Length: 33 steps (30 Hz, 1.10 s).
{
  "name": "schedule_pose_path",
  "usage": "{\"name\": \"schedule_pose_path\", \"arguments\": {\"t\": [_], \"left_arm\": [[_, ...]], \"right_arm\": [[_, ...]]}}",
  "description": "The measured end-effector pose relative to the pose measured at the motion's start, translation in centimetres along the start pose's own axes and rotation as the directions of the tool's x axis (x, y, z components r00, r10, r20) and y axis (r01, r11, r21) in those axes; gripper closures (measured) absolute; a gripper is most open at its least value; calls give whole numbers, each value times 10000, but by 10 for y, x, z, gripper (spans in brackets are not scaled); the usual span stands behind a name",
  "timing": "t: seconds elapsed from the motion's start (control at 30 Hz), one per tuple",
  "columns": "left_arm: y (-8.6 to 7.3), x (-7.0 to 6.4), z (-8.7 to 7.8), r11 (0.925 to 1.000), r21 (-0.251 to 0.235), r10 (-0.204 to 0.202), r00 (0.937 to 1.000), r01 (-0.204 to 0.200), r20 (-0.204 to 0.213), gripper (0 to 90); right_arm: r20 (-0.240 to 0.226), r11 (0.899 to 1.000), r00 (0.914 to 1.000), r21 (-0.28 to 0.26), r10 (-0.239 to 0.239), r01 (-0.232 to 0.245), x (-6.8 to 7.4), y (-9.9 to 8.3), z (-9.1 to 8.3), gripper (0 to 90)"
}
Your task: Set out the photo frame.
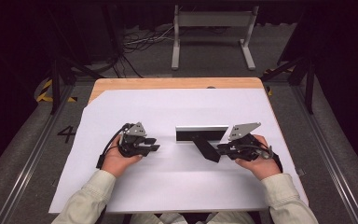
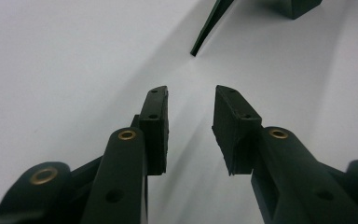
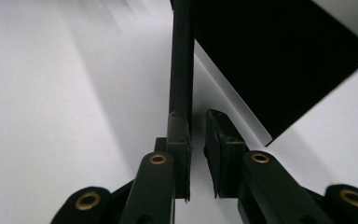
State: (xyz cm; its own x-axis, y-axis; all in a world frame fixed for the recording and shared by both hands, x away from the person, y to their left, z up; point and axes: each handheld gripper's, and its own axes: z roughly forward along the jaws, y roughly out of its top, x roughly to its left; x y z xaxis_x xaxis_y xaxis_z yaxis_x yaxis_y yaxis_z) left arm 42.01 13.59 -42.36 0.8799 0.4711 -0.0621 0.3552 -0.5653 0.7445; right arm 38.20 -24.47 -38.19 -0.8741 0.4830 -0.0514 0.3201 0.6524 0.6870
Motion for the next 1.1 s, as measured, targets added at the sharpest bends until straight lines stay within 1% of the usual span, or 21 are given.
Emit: {"name": "schedule_pose_path", "arguments": {"t": [0.1, 0.17, 0.23, 0.33, 0.37, 0.47, 0.53, 0.63, 0.67, 0.73, 0.77, 0.8, 0.87, 0.9, 0.93, 1.03, 1.1], "left_arm": [[1, 0, 1, 10000, -41, 87, 9999, -87, -65, 668], [2, 1, 3, 9998, -170, 86, 10000, -85, 16, 671], [3, 1, 3, 9998, -151, 86, 10000, -86, 27, 672], [4, 0, 5, 9998, -169, 93, 9999, -93, 43, 673], [5, 0, 5, 9998, -166, 149, 9999, -148, 36, 673], [6, 0, 6, 9995, -255, 196, 9997, -200, -131, 653], [6, 0, 7, 9989, -382, 253, 9996, -258, -128, 648], [6, 0, 6, 9982, -485, 330, 9992, -342, -245, 662], [6, 1, 6, 9978, -542, 352, 9988, -370, -331, 664], [5, 2, 5, 9971, -636, 379, 9968, -424, -706, 658], [5, 3, 5, 9965, -772, 277, 9977, -325, -620, 662], [5, 4, 5, 9962, -829, 231, 9990, -262, -386, 690], [4, 4, 5, 9961, -853, 196, 9990, -228, -392, 692], [4, 5, 5, 9962, -832, 208, 9986, -249, -491, 704], [4, 5, 5, 9962, -832, 208, 9986, -249, -491, 706], [5, 6, 6, 9940, -1092, 15, 9994, -52, -342, 709], [6, 6, 7, 9930, -1177, -66, 9996, 35, -259, 708]], "right_arm": [[-19, 9999, 10000, -124, -40, 40, -1, -2, -5, 812], [-5, 9999, 10000, -169, -30, 29, -3, -5, -10, 832], [33, 9998, 10000, -204, 3, -3, -4, -7, -13, 835], [112, 9986, 9998, -514, 135, -129, -9, -15, -21, 841], [112, 9986, 9998, -514, 135, -129, -9, -15, -21, 841], [33, 9964, 9999, -837, 134, -131, -13, -21, -26, 844], [-6, 9949, 9999, -991, 161, -160, -16, -27, -30, 847], [68, 9936, 9994, -1083, 328, -318, -21, -32, -33, 847], [100, 9931, 9992, -1111, 381, -368, -23, -34, -34, 847], [156, 9923, 9988, -1158, 454, -433, -25, -36, -36, 847], [150, 9919, 9987, -1183, 490, -469, -26, -38, -37, 848], [160, 9915, 9985, -1197, 532, -510, -27, -39, -38, 849], [179, 9912, 9982, -1205, 580, -554, -27, -39, -39, 849], [221, 9911, 9979, -1203, 604, -573, -29, -41, -40, 849], [221, 9911, 9979, -1203, 604, -573, -29, -41, -40, 849], [281, 9903, 9975, -1248, 654, -615, -30, -43, -42, 849], [330, 9898, 9971, -1276, 685, -638, -30, -44, -43, 849]]}}
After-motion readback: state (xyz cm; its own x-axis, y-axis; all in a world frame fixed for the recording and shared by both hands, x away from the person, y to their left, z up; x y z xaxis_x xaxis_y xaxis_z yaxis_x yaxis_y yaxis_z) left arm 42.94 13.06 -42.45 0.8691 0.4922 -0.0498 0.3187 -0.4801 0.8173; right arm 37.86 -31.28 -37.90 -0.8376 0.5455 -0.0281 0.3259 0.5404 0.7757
